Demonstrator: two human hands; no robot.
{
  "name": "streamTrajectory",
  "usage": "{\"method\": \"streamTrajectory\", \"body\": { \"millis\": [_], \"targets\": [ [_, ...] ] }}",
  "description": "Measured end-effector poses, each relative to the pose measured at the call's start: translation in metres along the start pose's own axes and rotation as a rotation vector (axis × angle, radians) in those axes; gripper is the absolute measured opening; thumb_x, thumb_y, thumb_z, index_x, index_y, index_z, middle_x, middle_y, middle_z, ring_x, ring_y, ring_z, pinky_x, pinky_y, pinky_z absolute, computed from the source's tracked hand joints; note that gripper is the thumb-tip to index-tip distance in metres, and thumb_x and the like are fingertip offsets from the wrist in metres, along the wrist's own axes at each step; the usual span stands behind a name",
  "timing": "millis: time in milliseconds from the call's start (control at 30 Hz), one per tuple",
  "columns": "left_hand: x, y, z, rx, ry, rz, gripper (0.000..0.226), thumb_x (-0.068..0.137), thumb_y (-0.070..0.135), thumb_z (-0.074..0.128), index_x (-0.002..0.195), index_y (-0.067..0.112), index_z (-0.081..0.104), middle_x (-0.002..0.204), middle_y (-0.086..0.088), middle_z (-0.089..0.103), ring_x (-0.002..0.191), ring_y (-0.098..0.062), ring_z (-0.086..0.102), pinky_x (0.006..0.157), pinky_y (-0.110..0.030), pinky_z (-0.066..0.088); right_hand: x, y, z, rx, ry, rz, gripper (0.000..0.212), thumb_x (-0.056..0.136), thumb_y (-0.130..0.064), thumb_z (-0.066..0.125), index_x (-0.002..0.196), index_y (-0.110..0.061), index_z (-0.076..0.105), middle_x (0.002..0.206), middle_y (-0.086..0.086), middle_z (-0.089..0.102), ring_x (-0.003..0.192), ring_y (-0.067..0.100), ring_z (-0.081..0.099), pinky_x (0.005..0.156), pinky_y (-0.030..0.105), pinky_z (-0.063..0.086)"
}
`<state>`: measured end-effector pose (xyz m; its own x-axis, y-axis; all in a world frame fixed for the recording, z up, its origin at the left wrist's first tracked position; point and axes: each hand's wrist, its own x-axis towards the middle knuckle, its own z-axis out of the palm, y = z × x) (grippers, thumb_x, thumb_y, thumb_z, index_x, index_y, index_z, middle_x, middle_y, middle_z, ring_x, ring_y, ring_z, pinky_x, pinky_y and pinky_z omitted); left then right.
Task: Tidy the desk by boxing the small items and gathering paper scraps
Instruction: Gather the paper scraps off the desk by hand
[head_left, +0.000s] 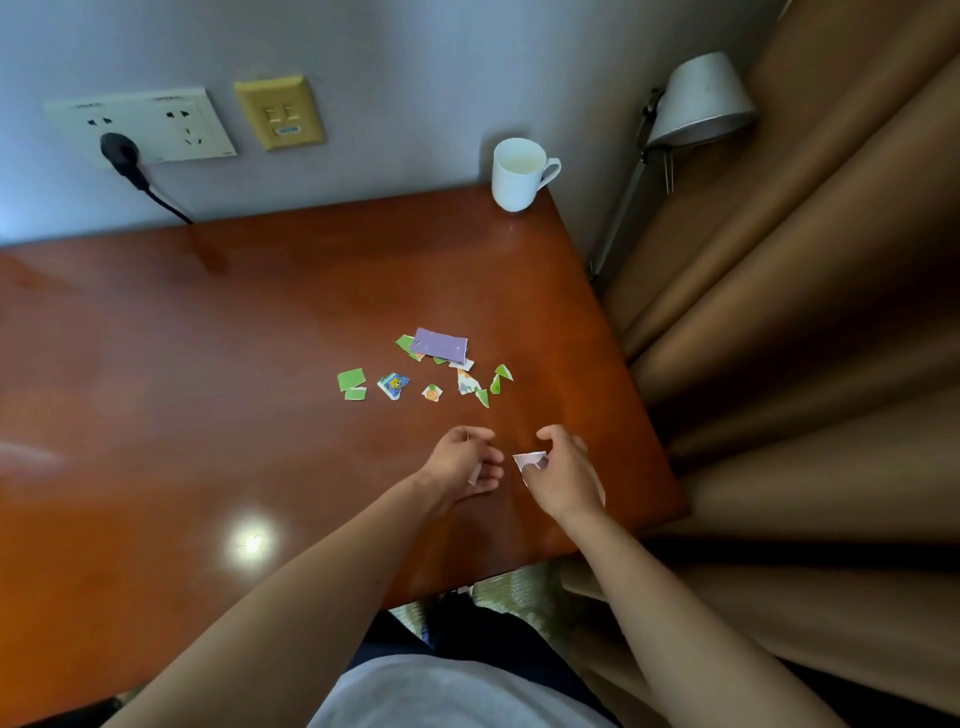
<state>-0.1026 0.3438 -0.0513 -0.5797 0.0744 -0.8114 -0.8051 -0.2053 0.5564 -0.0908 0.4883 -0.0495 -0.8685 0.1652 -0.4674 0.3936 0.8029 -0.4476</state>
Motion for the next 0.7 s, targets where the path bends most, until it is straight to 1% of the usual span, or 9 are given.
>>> {"method": "streamTrajectory", "body": {
  "millis": [100,233,267,333,400,500,600,633,700],
  "targets": [
    [0.002,0.0,0.004,0.067,0.003,-0.005,0.024,0.093,-0.004,0.038,0.094,0.012,0.057,0.071,-0.005,0.055,0.051,-0.015,0.05,0.05,-0.024,0.045,0.001,0.005,0.002,-0.152,-0.024,-0.001,0.036,0.085,-0.025,0.065,0.117,-0.027,0.048,0.118,0.002,0.045,0.095,0.025,0.061,0.073,0.033,0.053],
    [0.005,-0.002,0.004,0.122,0.023,0.011,0.025,0.094,0.0,0.037,0.087,0.012,0.058,0.067,-0.004,0.049,0.048,-0.014,0.036,0.039,-0.017,0.028,0.001,0.003,0.004,-0.263,-0.021,-0.044,0.013,0.09,-0.023,0.061,0.098,-0.028,0.053,0.115,0.0,0.046,0.089,0.02,0.061,0.074,0.035,0.057],
    [0.005,-0.001,0.003,0.132,0.033,0.018,0.024,0.095,0.002,0.038,0.086,0.012,0.058,0.066,-0.003,0.048,0.046,-0.013,0.034,0.038,-0.017,0.026,0.002,0.002,0.004,-0.265,-0.018,-0.052,0.016,0.089,-0.022,0.063,0.1,-0.028,0.053,0.116,-0.001,0.046,0.09,0.02,0.061,0.074,0.035,0.057],
    [0.006,0.001,0.001,0.14,0.048,0.031,0.02,0.095,0.005,0.044,0.084,0.012,0.058,0.065,-0.002,0.045,0.044,-0.012,0.031,0.037,-0.015,0.023,0.004,-0.001,0.002,-0.253,0.004,-0.046,0.036,0.084,-0.022,0.07,0.111,-0.028,0.048,0.12,0.0,0.045,0.094,0.023,0.061,0.072,0.035,0.057],
    [0.007,0.005,-0.003,0.161,0.056,0.039,0.016,0.096,0.008,0.047,0.084,0.012,0.058,0.064,-0.002,0.044,0.042,-0.011,0.03,0.038,-0.015,0.023,0.006,-0.002,-0.002,-0.285,0.019,-0.011,0.048,0.078,-0.029,0.076,0.115,-0.025,0.046,0.12,0.002,0.046,0.096,0.023,0.062,0.07,0.033,0.056],
    [0.008,0.01,-0.005,0.201,0.074,0.043,0.013,0.096,0.012,0.048,0.087,0.012,0.058,0.065,-0.001,0.044,0.044,-0.012,0.032,0.039,-0.017,0.024,0.01,-0.001,-0.008,-0.353,-0.025,0.016,0.042,0.076,-0.041,0.077,0.107,-0.024,0.055,0.113,0.0,0.052,0.094,0.021,0.062,0.068,0.03,0.053],
    [0.012,0.013,-0.003,0.21,0.088,0.055,0.014,0.097,0.014,0.049,0.086,0.013,0.058,0.067,-0.001,0.045,0.047,-0.012,0.034,0.038,-0.017,0.026,0.013,-0.004,-0.008,-0.384,-0.044,-0.052,0.028,0.08,-0.036,0.074,0.101,-0.027,0.059,0.111,-0.002,0.059,0.092,0.019,0.062,0.072,0.033,0.057],
    [0.013,0.014,-0.002,0.215,0.089,0.062,0.014,0.097,0.015,0.05,0.085,0.013,0.058,0.068,-0.001,0.046,0.048,-0.012,0.035,0.038,-0.017,0.027,0.014,-0.006,-0.007,-0.391,-0.041,-0.068,0.027,0.08,-0.035,0.074,0.099,-0.027,0.057,0.11,-0.003,0.061,0.093,0.019,0.062,0.073,0.034,0.058],
    [0.015,0.018,-0.002,0.23,0.093,0.077,0.014,0.097,0.016,0.05,0.086,0.013,0.058,0.068,-0.001,0.047,0.049,-0.012,0.036,0.039,-0.017,0.028,0.015,-0.011,-0.009,-0.422,-0.022,-0.078,0.036,0.077,-0.037,0.076,0.103,-0.026,0.053,0.11,-0.003,0.061,0.095,0.019,0.062,0.073,0.033,0.057]
  ]
}}
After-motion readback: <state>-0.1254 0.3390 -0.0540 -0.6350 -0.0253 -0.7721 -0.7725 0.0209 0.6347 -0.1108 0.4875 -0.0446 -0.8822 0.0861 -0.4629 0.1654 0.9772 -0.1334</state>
